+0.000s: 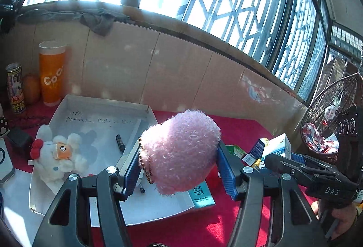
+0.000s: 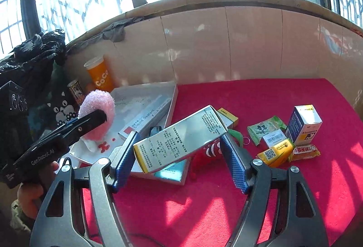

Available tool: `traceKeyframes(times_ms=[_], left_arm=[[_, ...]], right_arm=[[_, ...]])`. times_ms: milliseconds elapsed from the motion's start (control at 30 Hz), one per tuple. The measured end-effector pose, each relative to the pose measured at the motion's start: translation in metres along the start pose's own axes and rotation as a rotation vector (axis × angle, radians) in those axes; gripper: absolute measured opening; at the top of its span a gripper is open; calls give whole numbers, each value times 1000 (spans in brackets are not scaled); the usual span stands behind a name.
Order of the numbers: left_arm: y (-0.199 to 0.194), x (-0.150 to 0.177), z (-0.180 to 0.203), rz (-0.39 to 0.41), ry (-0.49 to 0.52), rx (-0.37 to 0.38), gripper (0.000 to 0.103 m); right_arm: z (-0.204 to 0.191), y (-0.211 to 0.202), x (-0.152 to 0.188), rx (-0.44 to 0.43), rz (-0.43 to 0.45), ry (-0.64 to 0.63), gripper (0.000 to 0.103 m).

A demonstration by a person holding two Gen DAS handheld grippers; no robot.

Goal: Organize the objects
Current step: 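Carry the pink plush and medicine box into the tray and open both tools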

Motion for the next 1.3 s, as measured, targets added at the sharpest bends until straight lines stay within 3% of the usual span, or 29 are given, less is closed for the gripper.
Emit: traceKeyframes(times_ms=[467, 667, 833, 967, 1300], left_arm=[[-7, -13, -47, 57, -31, -85, 62], [6, -21, -66, 104, -19, -82, 62], [16, -7, -81, 86, -63, -44, 62], [16, -5, -92, 92, -92, -32, 62], [23, 7, -117, 42, -135, -91, 63]], right_arm=[[-53, 22, -34, -42, 30, -82, 73], [-58, 30, -52, 1, 58, -74, 73], [-67, 41, -70, 28, 82, -85, 73], [-81, 64, -80, 32, 64, -108, 73], [-110, 152, -80, 50, -59, -106, 73]])
Point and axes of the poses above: each gripper's, at about its wrist camera, not at the fingertips, and y roughly the way its jaws point, z to its right, x to its underside, the point moved 3 cm from there along y, roughly the way its jaws point, and after that the axes turned 8 degrees about x, right-handed, at the moved point
